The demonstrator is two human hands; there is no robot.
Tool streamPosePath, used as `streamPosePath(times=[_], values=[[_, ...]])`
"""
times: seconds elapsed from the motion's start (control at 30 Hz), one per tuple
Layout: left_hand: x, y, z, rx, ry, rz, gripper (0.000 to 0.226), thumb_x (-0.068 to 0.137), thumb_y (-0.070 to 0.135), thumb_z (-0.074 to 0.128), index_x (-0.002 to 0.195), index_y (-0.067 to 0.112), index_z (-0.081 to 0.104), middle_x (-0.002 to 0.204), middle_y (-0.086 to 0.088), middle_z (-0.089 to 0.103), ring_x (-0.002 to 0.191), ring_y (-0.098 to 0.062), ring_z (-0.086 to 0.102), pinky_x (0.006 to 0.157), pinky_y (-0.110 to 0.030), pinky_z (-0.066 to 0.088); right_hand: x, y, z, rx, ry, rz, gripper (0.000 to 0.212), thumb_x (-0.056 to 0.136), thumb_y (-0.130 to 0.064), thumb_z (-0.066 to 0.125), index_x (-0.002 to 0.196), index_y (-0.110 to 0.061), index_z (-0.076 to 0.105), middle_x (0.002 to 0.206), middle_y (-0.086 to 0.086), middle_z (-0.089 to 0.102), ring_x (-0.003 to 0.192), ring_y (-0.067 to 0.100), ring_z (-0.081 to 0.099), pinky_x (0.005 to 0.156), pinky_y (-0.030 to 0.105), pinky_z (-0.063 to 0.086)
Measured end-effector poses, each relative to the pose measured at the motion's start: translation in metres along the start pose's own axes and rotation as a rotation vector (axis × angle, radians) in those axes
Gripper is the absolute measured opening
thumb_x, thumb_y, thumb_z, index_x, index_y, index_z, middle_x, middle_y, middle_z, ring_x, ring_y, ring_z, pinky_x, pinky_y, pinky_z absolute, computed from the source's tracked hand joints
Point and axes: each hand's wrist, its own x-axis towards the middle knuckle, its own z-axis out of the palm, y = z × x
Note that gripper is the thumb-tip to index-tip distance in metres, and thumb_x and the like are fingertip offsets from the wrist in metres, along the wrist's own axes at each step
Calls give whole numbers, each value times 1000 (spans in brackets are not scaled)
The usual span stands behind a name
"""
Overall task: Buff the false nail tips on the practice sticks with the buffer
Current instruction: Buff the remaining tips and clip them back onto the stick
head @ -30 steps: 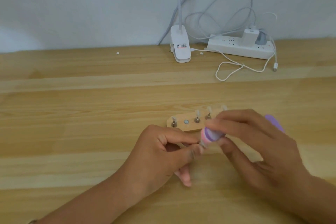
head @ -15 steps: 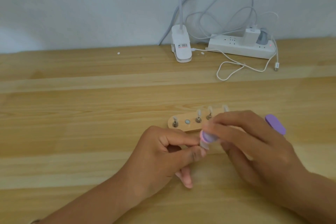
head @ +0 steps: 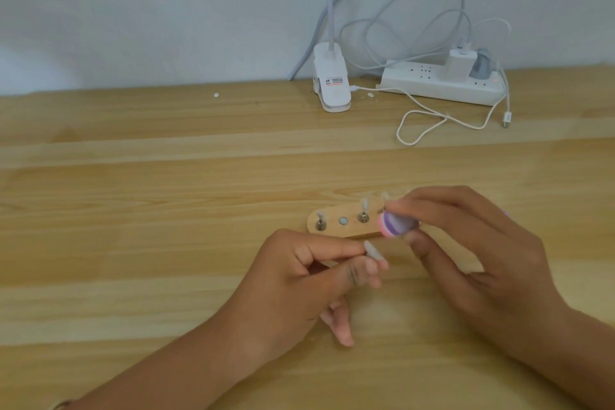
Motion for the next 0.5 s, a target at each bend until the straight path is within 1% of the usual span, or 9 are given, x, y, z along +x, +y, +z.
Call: streamPosePath(times=[0.07, 0.13, 0.17, 0.27, 0.37, 0.5], values=[[0, 2, 0, 5, -27, 6, 14, 87, 27, 66, 93, 23, 78, 87, -8, 74, 45, -19, 63, 49, -29, 56, -3, -5, 2, 47, 0, -74, 26, 92, -2, 57, 117, -9, 65, 112, 4, 64, 108, 10, 62, 96, 18, 44], [-1, 3, 0, 35, -51, 10, 14, 91, 27, 64, 95, 29, 77, 86, -7, 73, 46, -18, 64, 49, -26, 54, -7, -6, 3, 61, -48, -143, 27, 94, 0, 56, 118, -9, 65, 112, 4, 64, 105, 15, 63, 92, 24, 48], [0, 4, 0, 49, -51, -2, 16, 93, 27, 61, 96, 29, 76, 86, -6, 72, 46, -18, 64, 49, -26, 54, -7, -4, 3, 57, -62, -143, 28, 94, 0, 56, 119, -8, 65, 113, 4, 63, 105, 16, 63, 91, 24, 48], [1, 5, 0, 66, -46, -29, 22, 97, 27, 52, 101, 18, 72, 87, -4, 70, 47, -20, 64, 48, -27, 54, -4, -2, 4, 52, -40, -106, 29, 91, 0, 57, 118, -9, 64, 112, 3, 63, 105, 14, 62, 91, 23, 49], [0, 7, 1, 82, -70, -8, 21, 99, 22, 48, 94, 20, 68, 85, -5, 69, 48, -20, 63, 47, -25, 52, -6, -6, 4, 92, -14, -149, 29, 90, 1, 60, 116, -8, 68, 113, 3, 64, 106, 15, 63, 90, 25, 50], [-1, 8, 3, 71, -101, -8, 25, 100, 19, 47, 85, 24, 66, 74, 0, 66, 48, -19, 62, 45, -23, 50, -8, -3, 5, 83, -20, -151, 30, 89, 2, 61, 116, -9, 70, 113, 5, 65, 106, 17, 63, 89, 27, 50]])
